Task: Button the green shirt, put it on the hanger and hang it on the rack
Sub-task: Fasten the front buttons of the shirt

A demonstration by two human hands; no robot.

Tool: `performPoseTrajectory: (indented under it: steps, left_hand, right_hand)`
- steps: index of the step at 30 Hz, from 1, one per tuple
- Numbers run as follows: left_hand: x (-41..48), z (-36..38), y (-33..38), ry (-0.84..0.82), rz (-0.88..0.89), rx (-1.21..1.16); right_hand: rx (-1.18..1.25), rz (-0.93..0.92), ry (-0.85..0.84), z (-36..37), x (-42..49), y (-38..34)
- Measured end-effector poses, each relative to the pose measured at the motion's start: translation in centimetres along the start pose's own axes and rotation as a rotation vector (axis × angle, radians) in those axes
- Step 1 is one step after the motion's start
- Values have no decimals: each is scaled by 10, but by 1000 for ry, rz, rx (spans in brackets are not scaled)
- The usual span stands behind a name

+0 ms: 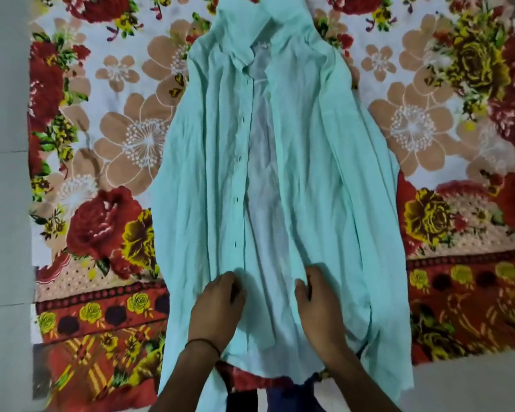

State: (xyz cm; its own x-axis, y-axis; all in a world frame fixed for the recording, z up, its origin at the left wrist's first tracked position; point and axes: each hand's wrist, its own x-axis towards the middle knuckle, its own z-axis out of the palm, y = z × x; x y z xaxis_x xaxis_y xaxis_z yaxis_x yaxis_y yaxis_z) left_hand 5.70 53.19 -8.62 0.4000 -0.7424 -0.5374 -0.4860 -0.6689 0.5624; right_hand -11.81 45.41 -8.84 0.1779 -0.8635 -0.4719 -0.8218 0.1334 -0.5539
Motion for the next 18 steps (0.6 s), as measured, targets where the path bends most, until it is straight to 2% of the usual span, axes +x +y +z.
performPoseTrajectory:
  steps: [3,6,8,13,16,18]
  left_hand:
    - [-15,-3,-3,85,15,-313]
    - [-26,-4,-1,180,-16,-492]
    - [-31,6,-3,150,-55,-465]
    - [-44,39,-3,130,-201,-203]
    - [-50,52,-5,191,-149,-180]
    - [-54,56,-5,245,-78,-253]
  right_hand:
    - [244,156,123,-9,-12,15]
    - [394,231,115,-17,-14,30]
    - [433,220,71,-18,-18,37]
    - [480,133,40,-15,-29,45]
    - [438,56,37,-13,-35,44]
    - [404,-22,89,-9,-35,40]
